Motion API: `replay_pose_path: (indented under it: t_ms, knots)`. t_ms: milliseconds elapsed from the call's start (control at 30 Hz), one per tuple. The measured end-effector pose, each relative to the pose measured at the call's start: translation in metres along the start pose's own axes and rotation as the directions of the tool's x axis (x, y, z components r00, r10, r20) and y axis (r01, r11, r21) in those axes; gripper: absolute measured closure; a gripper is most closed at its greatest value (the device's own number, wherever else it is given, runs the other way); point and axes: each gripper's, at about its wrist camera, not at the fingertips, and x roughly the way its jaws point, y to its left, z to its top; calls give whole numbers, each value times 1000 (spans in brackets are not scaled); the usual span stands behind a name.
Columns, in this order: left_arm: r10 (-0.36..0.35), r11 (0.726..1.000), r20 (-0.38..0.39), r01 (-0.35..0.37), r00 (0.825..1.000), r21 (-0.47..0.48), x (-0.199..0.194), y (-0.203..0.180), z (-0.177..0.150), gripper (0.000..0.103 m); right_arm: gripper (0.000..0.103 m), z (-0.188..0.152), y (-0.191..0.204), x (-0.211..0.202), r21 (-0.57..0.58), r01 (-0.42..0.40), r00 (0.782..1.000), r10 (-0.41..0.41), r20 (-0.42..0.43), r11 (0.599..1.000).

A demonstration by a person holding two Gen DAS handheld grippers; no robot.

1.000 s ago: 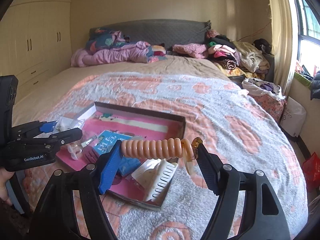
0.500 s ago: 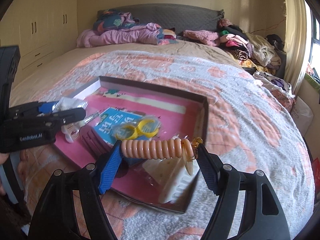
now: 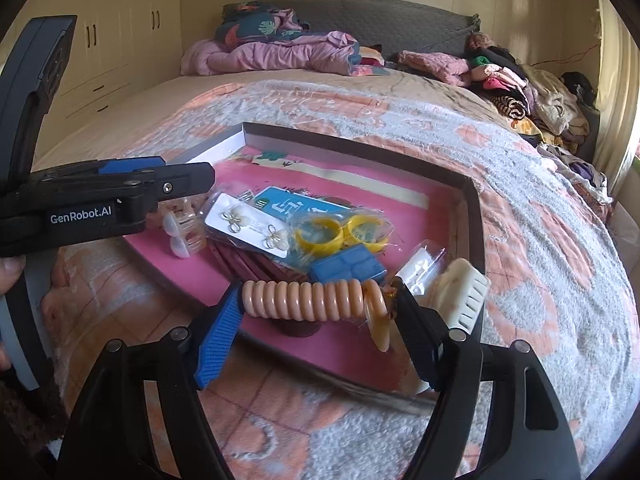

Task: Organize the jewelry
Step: 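Open both grippers to release the earring card and spiral tie in the tray, then withdraw both tools away from the tray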

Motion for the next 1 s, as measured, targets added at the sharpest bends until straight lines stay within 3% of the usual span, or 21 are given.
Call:
replay_pose_path:
  t_ms: [267, 567, 1000]
  knots:
    - [7, 1000, 29, -6, 1000, -6, -24, -1, -3, 29, 23, -2, -4, -30, 45, 15, 998, -17, 55, 999]
    - [45, 999, 74, -44, 996, -6, -66, -6, -14, 11, 9, -14, -19, -90, 166, 62, 982, -90, 164, 984]
    - [87, 996, 115, -87, 990, -8, -120, -18, -44, 11, 6, -37, -18, -135, 209, 93, 970, -136, 201, 974]
